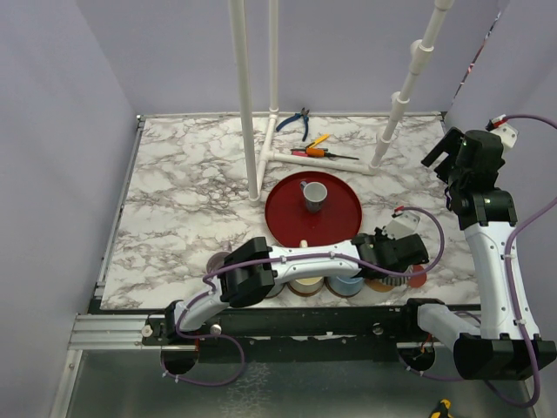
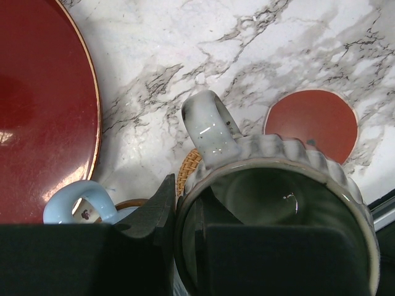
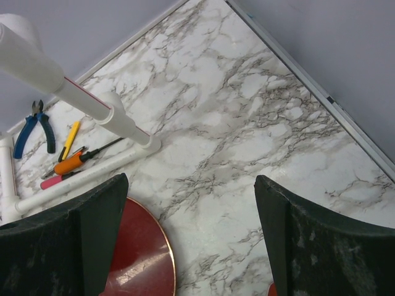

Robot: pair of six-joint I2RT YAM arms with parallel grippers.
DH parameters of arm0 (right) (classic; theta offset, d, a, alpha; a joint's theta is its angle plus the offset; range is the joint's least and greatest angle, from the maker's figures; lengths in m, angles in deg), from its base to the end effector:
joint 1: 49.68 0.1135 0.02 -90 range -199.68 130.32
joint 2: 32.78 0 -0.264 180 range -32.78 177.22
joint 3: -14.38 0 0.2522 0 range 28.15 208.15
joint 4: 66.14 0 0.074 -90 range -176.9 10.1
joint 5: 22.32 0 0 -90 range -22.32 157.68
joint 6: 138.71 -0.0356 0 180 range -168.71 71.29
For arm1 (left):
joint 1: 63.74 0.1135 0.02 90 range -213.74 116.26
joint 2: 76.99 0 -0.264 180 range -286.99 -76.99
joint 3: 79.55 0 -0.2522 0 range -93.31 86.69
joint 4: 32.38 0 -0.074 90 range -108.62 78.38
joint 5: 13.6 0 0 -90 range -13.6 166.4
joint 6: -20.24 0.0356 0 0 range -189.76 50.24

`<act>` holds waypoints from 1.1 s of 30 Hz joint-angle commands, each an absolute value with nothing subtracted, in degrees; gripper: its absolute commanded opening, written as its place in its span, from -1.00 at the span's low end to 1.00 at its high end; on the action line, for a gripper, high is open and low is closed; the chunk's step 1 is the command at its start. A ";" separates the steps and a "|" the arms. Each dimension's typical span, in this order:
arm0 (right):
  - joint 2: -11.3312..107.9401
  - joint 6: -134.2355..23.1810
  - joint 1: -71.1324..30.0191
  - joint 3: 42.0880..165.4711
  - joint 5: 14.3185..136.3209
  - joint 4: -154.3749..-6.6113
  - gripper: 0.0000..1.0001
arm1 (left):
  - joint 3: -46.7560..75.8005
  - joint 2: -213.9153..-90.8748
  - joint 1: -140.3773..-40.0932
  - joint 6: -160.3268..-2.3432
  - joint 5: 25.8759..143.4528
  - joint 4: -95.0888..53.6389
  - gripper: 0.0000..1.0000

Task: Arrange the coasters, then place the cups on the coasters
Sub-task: Place the cup on the coaster.

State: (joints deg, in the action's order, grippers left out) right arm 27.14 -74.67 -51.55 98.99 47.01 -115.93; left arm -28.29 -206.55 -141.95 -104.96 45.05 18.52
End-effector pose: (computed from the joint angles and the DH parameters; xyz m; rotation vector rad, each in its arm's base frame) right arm 0.2135 -0.0195 0.4018 0.6944 1.8543 -0.0898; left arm 0.1213 -0.4906 0.2315 0.6390 2.2369 -0.3150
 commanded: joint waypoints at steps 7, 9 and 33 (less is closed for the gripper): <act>26.29 -75.08 -51.71 98.19 48.18 -114.83 0.75 | -31.41 -207.92 -142.73 -106.05 42.62 18.73 -0.85; 26.19 -75.08 -51.71 98.26 48.30 -114.79 0.76 | -31.43 -208.07 -142.73 -106.07 42.57 18.75 -0.85; 26.07 -75.12 -51.71 97.86 49.40 -114.26 0.75 | -31.36 -209.43 -142.82 -105.82 41.00 19.45 -0.82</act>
State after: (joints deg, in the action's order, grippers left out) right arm 27.04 -74.67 -51.55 98.71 48.17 -115.49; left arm -28.81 -209.19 -142.23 -105.13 43.50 20.21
